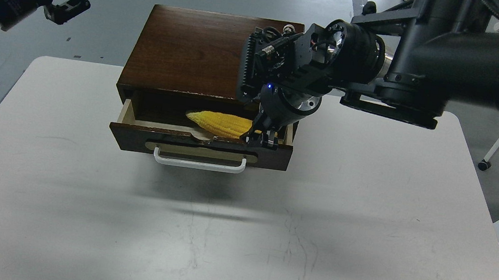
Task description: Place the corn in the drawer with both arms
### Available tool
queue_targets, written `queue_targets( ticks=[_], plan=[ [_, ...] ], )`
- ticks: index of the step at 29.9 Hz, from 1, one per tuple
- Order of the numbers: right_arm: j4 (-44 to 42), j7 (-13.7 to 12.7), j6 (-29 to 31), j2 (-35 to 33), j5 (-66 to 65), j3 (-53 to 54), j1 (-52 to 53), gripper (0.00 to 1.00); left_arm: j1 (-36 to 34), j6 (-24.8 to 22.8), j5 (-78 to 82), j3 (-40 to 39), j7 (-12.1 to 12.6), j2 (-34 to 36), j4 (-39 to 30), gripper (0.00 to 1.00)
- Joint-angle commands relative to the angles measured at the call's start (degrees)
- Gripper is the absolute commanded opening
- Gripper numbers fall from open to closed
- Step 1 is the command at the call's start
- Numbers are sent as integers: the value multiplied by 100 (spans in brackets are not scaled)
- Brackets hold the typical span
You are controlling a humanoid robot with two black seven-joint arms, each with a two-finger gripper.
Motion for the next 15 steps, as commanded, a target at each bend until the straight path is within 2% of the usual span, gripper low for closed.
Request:
queue_targets(
  ticks=[1, 8, 10, 14, 15],
  plan=[
    [5, 0, 0, -1, 8, 0, 17, 64, 0, 0, 0, -13, 0, 0, 0, 99],
    [13, 0, -17, -194, 79, 123, 272, 66, 0, 0, 0, -39, 0, 0, 0, 99],
    [5, 0, -17, -352, 175, 263, 334, 70, 0, 0, 0, -39, 0, 0, 0, 99],
    [22, 0, -8, -800, 1079, 501, 360, 87, 0, 0, 0, -39, 0, -9, 0, 99],
    [22, 0, -8, -983, 1516, 553, 369, 95, 0, 0, 0, -39, 0, -9, 0, 99]
  ],
)
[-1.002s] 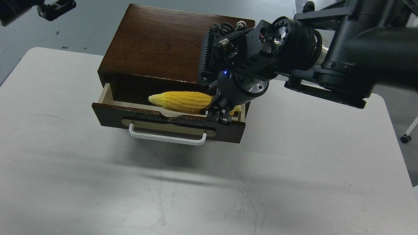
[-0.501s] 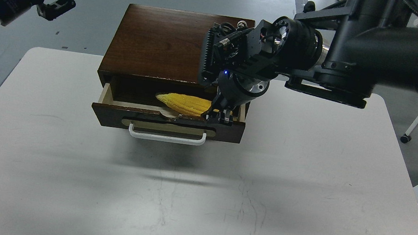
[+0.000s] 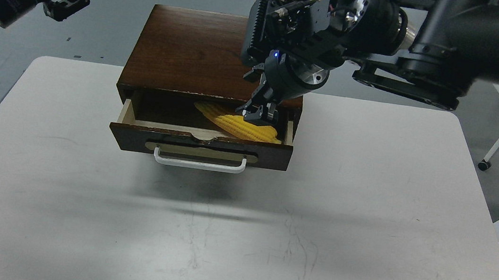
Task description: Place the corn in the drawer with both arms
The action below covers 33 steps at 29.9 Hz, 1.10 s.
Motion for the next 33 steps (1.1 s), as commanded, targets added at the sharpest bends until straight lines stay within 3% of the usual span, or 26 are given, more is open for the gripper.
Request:
queue_targets(
  ticks=[1, 9, 12, 17, 24, 33],
  plan=[
    [18, 0, 7, -446, 1008, 145, 16, 95, 9, -9, -9, 0, 0, -9, 0, 99],
    [35, 0, -2, -1747, 3741, 900, -642, 99, 88, -9, 0, 0, 0, -18, 0, 99],
    [0, 0, -11, -2170, 4438, 1640, -1293, 100, 115, -9, 0, -9, 0, -27, 0, 99],
    [-35, 0, -115, -2837, 5333, 3368, -3293, 100, 237, -9, 0, -9, 0, -44, 0, 99],
    [-44, 0, -1003, -2926, 6448, 4530, -5123, 100, 395, -9, 9, -9, 0, -88, 0, 99],
    [-202, 0, -969, -2882, 7698, 5173, -6179, 100, 606, -9, 17, -97, 0, -290, 43, 99]
  ],
)
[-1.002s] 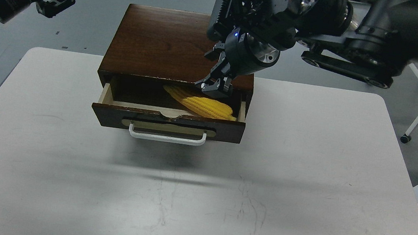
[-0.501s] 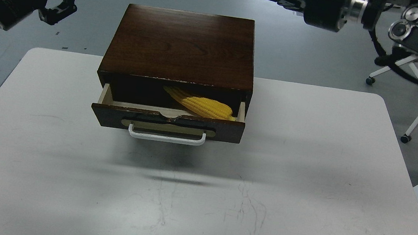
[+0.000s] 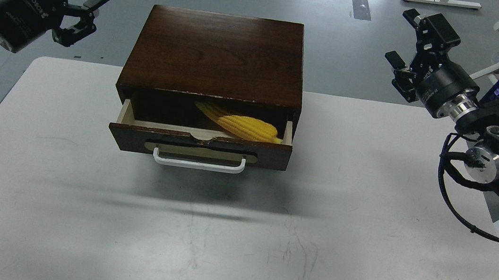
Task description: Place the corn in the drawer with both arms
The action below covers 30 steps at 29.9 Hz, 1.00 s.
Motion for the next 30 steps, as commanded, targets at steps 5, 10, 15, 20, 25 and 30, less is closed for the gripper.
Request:
queue_targets(
  ticks=[5, 10, 15, 20, 25, 30],
  plan=[
    [-105, 1, 799, -37, 514, 130, -407, 100, 393, 0, 9, -276, 0, -238, 66, 99],
    [-754, 1, 2553, -37, 690, 69, -486, 100, 832, -219, 0, -706, 0, -344, 162, 99],
    [-808, 1, 2553, 6, 707, 121, -583, 100, 1016, -983, -61, -777, 0, -344, 408, 99],
    [-773, 1, 2539, 51, 733, 218, -592, 100, 1061, -1051, -420, -786, 75, -388, 628, 99],
    [-773, 1, 2548, 77, 734, 455, -600, 100, 1070, -1051, -624, -777, 304, -511, 918, 99],
    [-773, 1, 2548, 95, 734, 464, -618, 100, 1070, -1051, -615, -777, 313, -572, 971, 99]
  ],
)
